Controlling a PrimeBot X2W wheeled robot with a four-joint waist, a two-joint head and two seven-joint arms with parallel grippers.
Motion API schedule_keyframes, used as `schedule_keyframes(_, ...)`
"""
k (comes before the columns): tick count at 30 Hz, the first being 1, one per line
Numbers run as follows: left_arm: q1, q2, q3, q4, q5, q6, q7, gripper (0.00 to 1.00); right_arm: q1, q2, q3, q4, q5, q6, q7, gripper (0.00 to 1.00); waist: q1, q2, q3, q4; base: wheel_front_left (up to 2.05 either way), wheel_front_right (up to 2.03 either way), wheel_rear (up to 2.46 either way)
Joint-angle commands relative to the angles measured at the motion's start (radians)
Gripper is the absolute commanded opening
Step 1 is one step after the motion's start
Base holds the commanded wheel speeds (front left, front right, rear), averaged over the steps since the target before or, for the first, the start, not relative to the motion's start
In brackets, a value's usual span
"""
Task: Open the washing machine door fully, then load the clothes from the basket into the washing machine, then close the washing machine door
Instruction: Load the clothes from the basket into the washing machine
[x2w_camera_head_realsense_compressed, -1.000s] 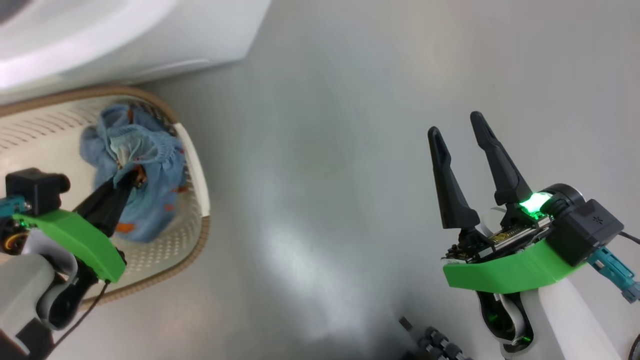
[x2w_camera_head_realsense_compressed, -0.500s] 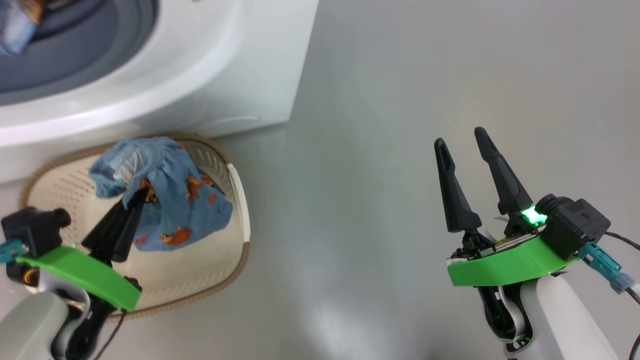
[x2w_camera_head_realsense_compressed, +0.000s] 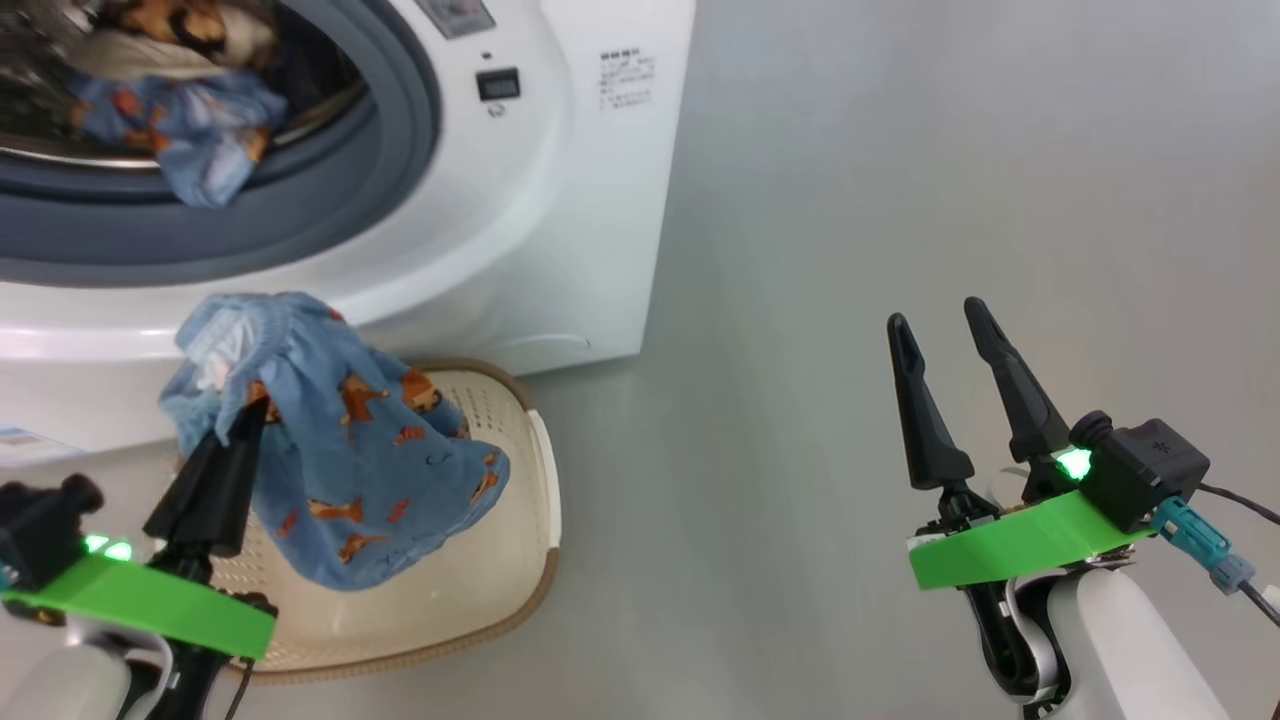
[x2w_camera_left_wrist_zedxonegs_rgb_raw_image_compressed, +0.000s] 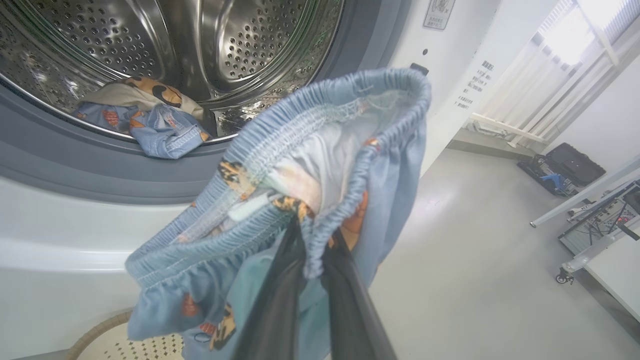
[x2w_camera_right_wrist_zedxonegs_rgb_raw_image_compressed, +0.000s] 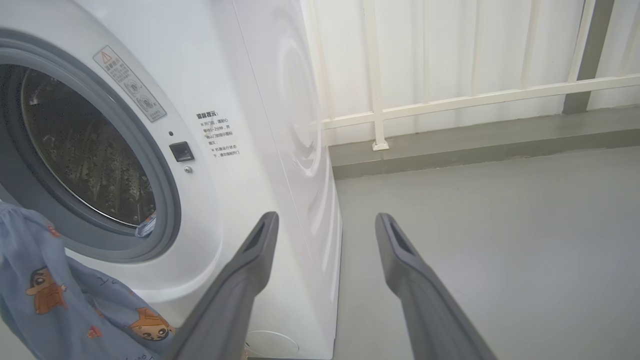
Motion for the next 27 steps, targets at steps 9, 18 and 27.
schedule_keyframes(9, 0.073, -0.026, 0.181, -0.065, 0.07, -0.002, -0.009, 0.0, 0.032, -0.005, 0.0, 0.014, -0.01, 0.006, -0.008, 1.0, 0.0, 0.0, -0.128, 0.042, 0.0, 0.0, 0.0)
schedule_keyframes(18, 0.098, -0.074, 0.246, -0.076, 0.111, -0.002, -0.009, 0.0, 0.041, -0.005, -0.01, 0.029, -0.02, 0.006, -0.008, 1.0, 0.0, 0.0, -0.163, 0.058, 0.0, 0.0, 0.0)
schedule_keyframes(27, 0.073, -0.087, 0.269, -0.061, 0.128, -0.002, -0.009, 0.0, 0.039, -0.005, -0.006, 0.028, -0.029, 0.006, -0.008, 1.0, 0.0, 0.0, -0.157, 0.056, 0.0, 0.0, 0.0)
